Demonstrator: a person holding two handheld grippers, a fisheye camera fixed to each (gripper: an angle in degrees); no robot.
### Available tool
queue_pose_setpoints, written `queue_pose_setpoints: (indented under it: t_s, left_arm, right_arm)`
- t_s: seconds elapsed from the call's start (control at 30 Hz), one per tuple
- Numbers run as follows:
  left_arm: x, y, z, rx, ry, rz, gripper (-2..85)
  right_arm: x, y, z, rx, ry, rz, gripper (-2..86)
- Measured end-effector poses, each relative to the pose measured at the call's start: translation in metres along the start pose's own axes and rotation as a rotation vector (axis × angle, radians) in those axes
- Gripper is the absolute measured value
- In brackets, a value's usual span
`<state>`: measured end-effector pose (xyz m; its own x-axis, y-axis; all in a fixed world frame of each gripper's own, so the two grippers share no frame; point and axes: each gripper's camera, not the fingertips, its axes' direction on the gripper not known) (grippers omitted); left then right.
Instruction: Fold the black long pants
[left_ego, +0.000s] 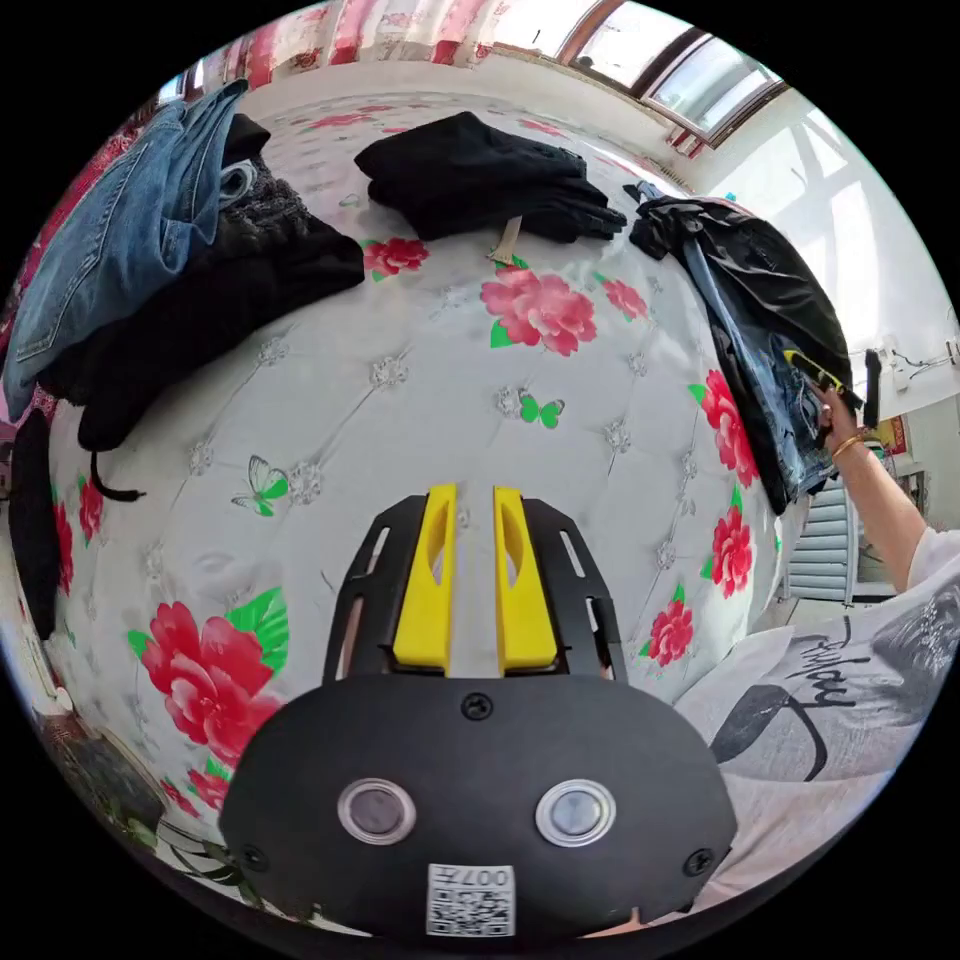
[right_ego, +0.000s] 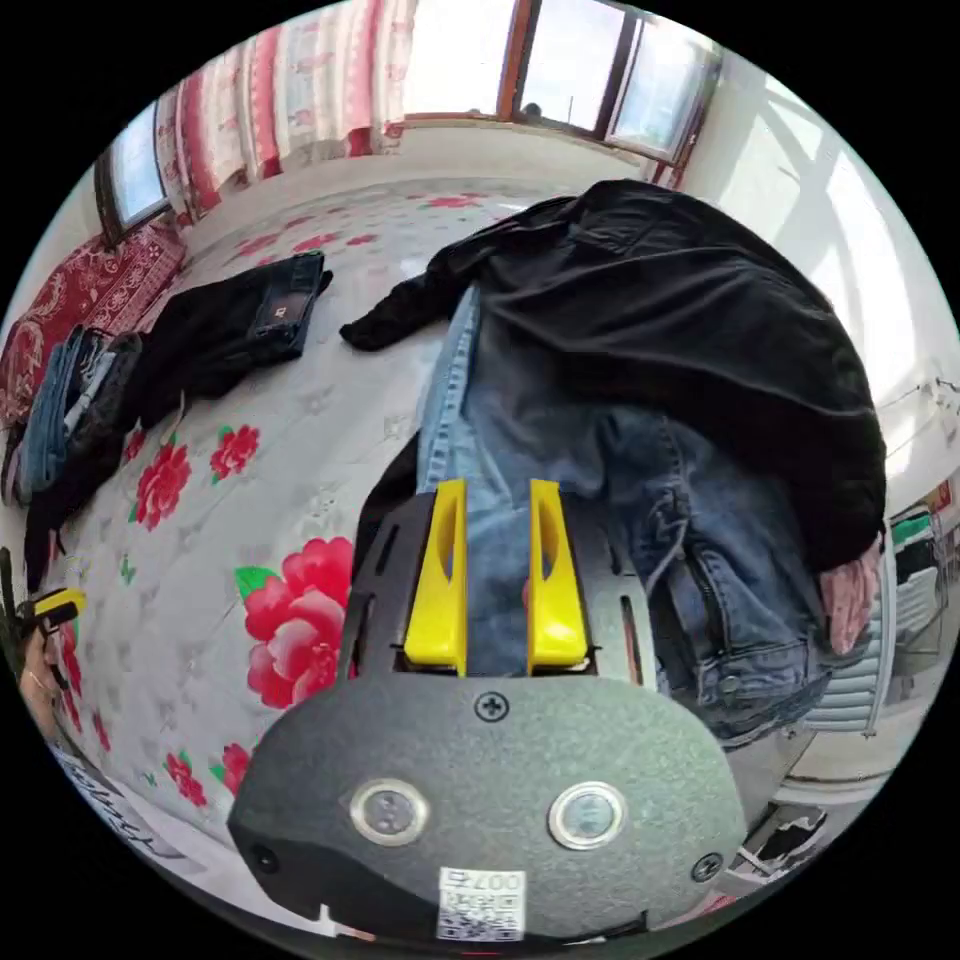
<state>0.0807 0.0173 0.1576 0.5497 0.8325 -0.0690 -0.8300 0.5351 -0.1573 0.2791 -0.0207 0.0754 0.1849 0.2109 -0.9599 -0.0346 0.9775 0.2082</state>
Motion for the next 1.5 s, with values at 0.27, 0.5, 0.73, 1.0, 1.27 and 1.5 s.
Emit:
queue_pose_setpoints:
  t_s: [0.27,0.5,0.73,1.0,1.27,1.5]
  left_arm:
    - [0.058,0.032,0.018,-0.068,0.076,0.000,4.1]
    - [0.100,0.043,-0.001,0.010,0.146,0.066,2.8]
    - [0.092,0.079,-0.022,0.040,0.196,0.061,5.2]
    - [0.051,0.153,-0.058,0.120,0.168,-0.039,6.7]
    - [-0.023,0.241,-0.116,0.217,0.018,-0.241,6.9]
    - [0.052,0.222,-0.073,0.114,0.100,0.061,12.0]
  right_arm:
    - [0.194,-0.016,-0.066,0.024,0.191,0.442,8.5]
    - [0.140,0.019,-0.069,0.064,0.126,0.366,1.3]
    - [-0.032,0.119,-0.085,0.040,-0.500,0.026,-0.2]
    - [-0.267,0.222,-0.108,-0.333,-1.150,-0.501,1.1]
    - [-0.291,0.242,-0.129,-0.250,-0.923,-0.617,4.7]
    - [-0.218,0.232,-0.102,-0.227,-0.735,-0.232,6.0]
